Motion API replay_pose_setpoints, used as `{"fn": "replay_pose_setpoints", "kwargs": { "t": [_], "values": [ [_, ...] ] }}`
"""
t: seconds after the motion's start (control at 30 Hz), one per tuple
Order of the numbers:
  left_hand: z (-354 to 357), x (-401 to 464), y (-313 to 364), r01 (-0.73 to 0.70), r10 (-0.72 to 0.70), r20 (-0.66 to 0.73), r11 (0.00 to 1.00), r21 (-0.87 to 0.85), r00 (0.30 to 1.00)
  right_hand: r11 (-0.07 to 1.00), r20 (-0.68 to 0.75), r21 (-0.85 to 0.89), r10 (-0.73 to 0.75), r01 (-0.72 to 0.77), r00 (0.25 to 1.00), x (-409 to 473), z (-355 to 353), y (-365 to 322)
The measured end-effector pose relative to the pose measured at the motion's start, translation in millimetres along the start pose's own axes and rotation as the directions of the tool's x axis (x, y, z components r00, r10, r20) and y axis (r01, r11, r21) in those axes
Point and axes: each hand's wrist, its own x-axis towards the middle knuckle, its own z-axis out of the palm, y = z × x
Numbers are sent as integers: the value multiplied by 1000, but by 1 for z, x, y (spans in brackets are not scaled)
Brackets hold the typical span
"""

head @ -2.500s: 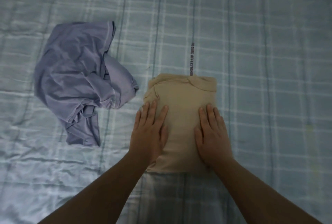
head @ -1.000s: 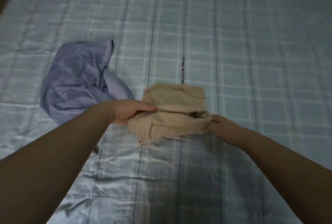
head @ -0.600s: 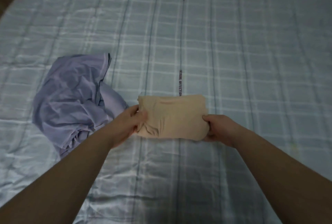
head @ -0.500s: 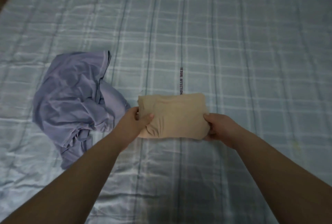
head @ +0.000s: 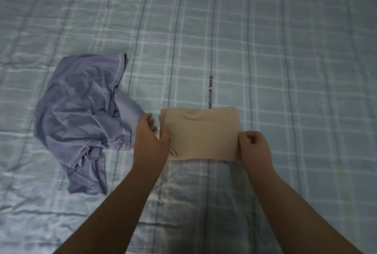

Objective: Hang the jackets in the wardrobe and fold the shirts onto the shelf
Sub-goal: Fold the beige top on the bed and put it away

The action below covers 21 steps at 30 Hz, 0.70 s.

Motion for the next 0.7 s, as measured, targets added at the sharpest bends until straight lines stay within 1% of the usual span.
{"fn": "replay_pose_setpoints", "kwargs": {
  "t": [0.03,0.07,0.1,0.13,0.17,0.2,0.23,0.27,0.3,0.37,0.47,0.53,0.63,0.7],
  "values": [
    [-4,-9,0,-141,144,-27,987,79,989,1000,-21,2,-20,20,1000,-6,-2,-1],
    [-5,-20,-1,-308,315,-6,931,198,949,996,-49,-16,-90,89,995,-13,-2,-3],
    [-2,-30,-2,-474,475,75,827,304,877,970,-75,-58,-240,236,968,-20,-3,-6],
    [3,-38,-4,-606,582,187,706,366,791,890,-64,-140,-446,434,893,-27,-3,-10],
    [10,-41,-6,-679,621,284,613,405,730,733,15,-269,-646,625,763,-30,1,-10],
    [18,-43,-8,-701,612,351,561,439,709,531,145,-382,-774,756,617,-29,7,-9],
    [24,-41,-12,-694,575,394,540,476,717,367,277,-445,-811,817,515,-26,13,-7],
    [30,-35,-14,-680,538,420,524,512,731,280,366,-482,-796,830,481,-21,20,-4],
    [34,-28,-17,-671,508,442,506,541,739,255,418,-515,-759,819,499,-14,25,-1],
    [41,-12,-22,-668,483,466,472,575,742,264,449,-583,-684,769,575,-2,31,5],
    [46,3,-31,-688,477,497,469,554,725,272,467,-617,-629,739,622,11,35,16],
    [48,8,-38,-682,459,505,501,532,731,290,470,-614,-613,734,635,15,37,20],
    [48,11,-43,-610,372,488,562,559,790,329,456,-614,-594,718,662,17,39,21],
    [46,11,-44,-581,353,473,614,534,807,371,458,-587,-581,720,673,19,38,21]
  ]
}}
